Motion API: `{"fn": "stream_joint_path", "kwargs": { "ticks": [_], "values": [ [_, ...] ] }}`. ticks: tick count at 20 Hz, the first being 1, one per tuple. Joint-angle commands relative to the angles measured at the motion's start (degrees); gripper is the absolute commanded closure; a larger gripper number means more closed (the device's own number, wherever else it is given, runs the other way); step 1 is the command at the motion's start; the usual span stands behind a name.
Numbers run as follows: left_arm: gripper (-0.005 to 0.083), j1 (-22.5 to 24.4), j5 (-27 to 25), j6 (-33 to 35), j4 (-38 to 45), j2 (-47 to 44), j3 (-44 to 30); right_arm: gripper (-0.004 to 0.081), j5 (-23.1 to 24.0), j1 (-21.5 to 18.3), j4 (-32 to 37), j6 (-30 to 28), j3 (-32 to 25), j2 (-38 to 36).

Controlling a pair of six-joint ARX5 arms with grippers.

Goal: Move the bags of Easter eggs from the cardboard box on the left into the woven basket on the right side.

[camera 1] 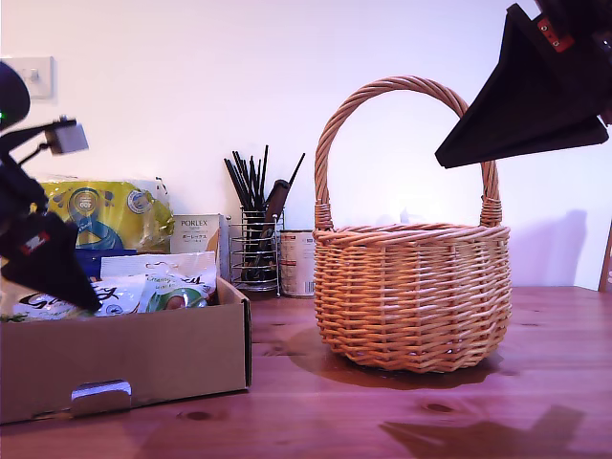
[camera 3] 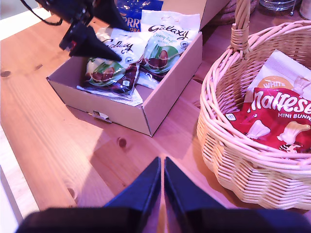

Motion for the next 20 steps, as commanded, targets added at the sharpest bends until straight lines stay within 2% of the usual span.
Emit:
{"fn": "stream_joint_path", "kwargs": {
  "ticks": [1, 6, 12, 13, 16, 17, 20],
  "values": [
    [0.0044, 0.11, 0.61, 0.26, -2.03, 1.55, 0.46, 0.0782, 0.07, 0.15, 0.13, -0.37, -0.52, 0.28],
    [0.0049, -0.83, 5.14, -0.07, -10.27, 1.66, 1.44, 0.0782, 0.07, 0.15, 0.15, -0.37, -0.52, 0.28],
    [0.0057, -4.46, 5.22, -3.02, -15.96, 1.66, 2.54, 0.0782, 0.09, 0.15, 0.13, -0.39, -0.52, 0.28],
    [0.0103, -5.16, 4.61, -3.21, -16.17, 1.66, 2.54, 0.0782, 0.09, 0.15, 0.13, -0.37, -0.52, 0.28],
    [0.0344, -7.02, 3.15, -3.23, -17.25, 1.68, 2.54, 0.0782, 0.11, 0.15, 0.15, -0.37, -0.52, 0.28],
    [0.0397, -7.43, 3.13, -3.19, -17.18, 1.68, 2.54, 0.0782, 0.13, 0.15, 0.13, -0.37, -0.52, 0.28],
    [0.0439, -7.85, 1.57, -3.23, -17.16, 1.77, 2.54, 0.0782, 0.09, 0.15, 0.15, -0.37, -0.52, 0.28]
  ]
}}
